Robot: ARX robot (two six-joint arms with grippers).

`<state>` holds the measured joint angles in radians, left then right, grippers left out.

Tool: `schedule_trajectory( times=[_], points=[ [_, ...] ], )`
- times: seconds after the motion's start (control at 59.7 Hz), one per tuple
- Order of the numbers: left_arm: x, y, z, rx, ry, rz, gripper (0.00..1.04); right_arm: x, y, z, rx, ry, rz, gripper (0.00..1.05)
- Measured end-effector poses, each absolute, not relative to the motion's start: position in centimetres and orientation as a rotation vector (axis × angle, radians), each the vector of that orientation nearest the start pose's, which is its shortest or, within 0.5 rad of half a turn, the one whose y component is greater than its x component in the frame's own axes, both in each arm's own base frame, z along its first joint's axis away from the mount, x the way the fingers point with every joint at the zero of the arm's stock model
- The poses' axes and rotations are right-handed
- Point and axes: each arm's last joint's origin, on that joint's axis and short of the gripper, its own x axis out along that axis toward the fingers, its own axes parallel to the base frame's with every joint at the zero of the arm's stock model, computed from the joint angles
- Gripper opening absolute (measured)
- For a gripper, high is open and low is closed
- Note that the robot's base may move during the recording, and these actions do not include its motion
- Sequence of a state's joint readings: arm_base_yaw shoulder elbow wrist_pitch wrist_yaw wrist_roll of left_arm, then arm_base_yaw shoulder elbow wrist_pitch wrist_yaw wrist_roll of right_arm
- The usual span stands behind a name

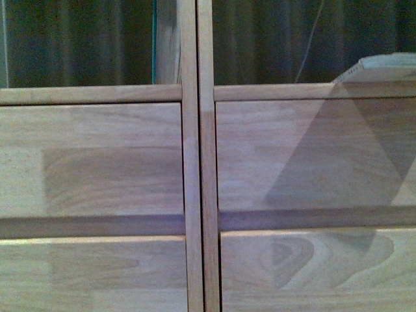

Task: Organize books on shelf

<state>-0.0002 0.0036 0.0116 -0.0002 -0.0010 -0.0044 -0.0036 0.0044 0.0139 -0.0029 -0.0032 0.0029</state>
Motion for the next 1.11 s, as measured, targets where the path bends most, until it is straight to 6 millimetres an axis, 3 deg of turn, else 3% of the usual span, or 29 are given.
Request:
schedule_trajectory(
  times=[0.201, 0.251, 0.302, 0.452, 0.586, 0.704, 0.838, 1.106],
  points=[
    [9.7, 0.0, 16.7, -0.004, -0.008, 0.0, 0.97, 9.7, 0.0, 16.8, 0.003, -0.007, 0.0, 0.98],
    [9.7, 0.0, 16.7, -0.004, -0.008, 0.0, 0.97, 9.8, 0.0, 16.9, 0.081, 0.071, 0.103, 0.98],
    [9.7, 0.0, 16.7, -0.004, -0.008, 0.0, 0.97, 10.5, -0.1, 18.2, 0.214, 0.105, 0.179, 0.98],
    [9.7, 0.0, 16.7, -0.004, -0.008, 0.0, 0.97, 14.3, 0.5, 25.5, 0.521, 0.001, 0.242, 0.98],
    [9.7, 0.0, 16.7, -0.004, -0.008, 0.0, 0.97, 18.9, 1.6, 29.0, 0.758, 0.016, 0.32, 0.98],
    [9.7, 0.0, 16.7, -0.004, -0.008, 0.0, 0.97, 21.7, 1.7, 30.2, 0.924, 0.041, 0.335, 0.98],
    [9.7, 0.0, 16.7, -0.004, -0.008, 0.0, 0.97, 24.6, 1.5, 30.2, 1.065, 0.081, 0.299, 0.98],
    [9.7, 0.0, 16.7, -0.004, -0.008, 0.0, 0.97, 27.4, -0.4, 31.0, 1.156, 0.044, 0.209, 0.98]
  ],
)
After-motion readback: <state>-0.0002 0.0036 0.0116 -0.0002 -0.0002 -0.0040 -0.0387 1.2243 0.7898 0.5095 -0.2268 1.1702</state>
